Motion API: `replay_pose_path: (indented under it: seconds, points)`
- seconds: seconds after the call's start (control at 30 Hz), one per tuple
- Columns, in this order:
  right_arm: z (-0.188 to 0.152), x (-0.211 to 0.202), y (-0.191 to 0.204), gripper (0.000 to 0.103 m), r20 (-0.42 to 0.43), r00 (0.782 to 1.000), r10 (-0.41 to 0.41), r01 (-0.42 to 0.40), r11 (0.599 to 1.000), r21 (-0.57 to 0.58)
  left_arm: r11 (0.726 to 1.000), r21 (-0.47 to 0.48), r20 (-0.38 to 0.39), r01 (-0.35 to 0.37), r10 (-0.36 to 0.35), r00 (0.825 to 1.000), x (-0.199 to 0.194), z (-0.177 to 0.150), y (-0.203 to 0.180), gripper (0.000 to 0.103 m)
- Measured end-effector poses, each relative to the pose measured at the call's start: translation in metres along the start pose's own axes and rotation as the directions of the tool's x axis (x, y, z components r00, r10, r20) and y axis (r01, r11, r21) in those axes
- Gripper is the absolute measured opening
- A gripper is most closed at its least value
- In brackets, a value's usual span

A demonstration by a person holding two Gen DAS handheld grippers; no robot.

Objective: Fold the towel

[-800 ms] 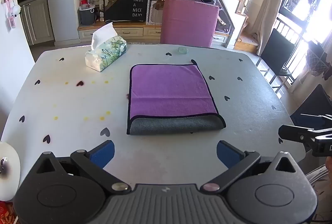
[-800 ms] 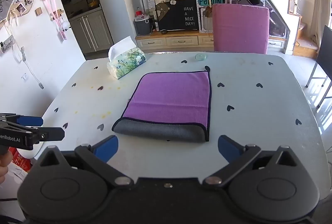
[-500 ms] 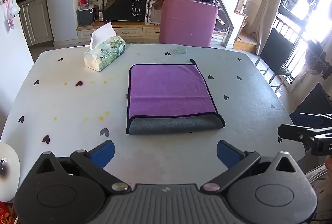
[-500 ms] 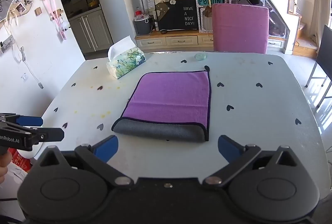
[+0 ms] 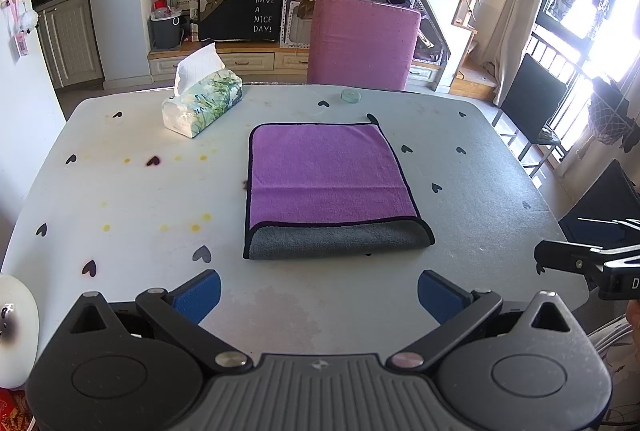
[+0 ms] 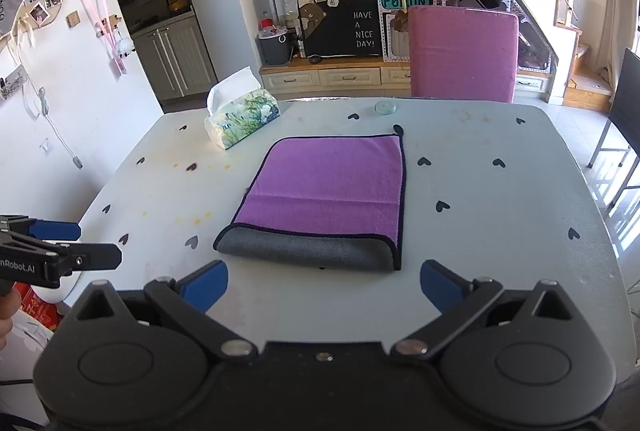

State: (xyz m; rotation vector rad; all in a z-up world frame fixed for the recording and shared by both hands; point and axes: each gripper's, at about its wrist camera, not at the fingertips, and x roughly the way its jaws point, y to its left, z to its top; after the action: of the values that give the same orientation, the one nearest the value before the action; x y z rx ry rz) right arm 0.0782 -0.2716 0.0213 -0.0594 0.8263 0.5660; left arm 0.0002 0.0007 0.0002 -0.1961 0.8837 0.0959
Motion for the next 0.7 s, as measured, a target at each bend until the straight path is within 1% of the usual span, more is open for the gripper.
replay_pose_path:
  seconds: [0.7]
  points:
    - [0.0015,-0.0007,0.0009,0.102,-0.003,1.0,0.001,-0.001,1.0,-0.001,1.0,0.001,0.0,0.0,0.0,1.0,-0.0001,-0.0001,0.0,0.103]
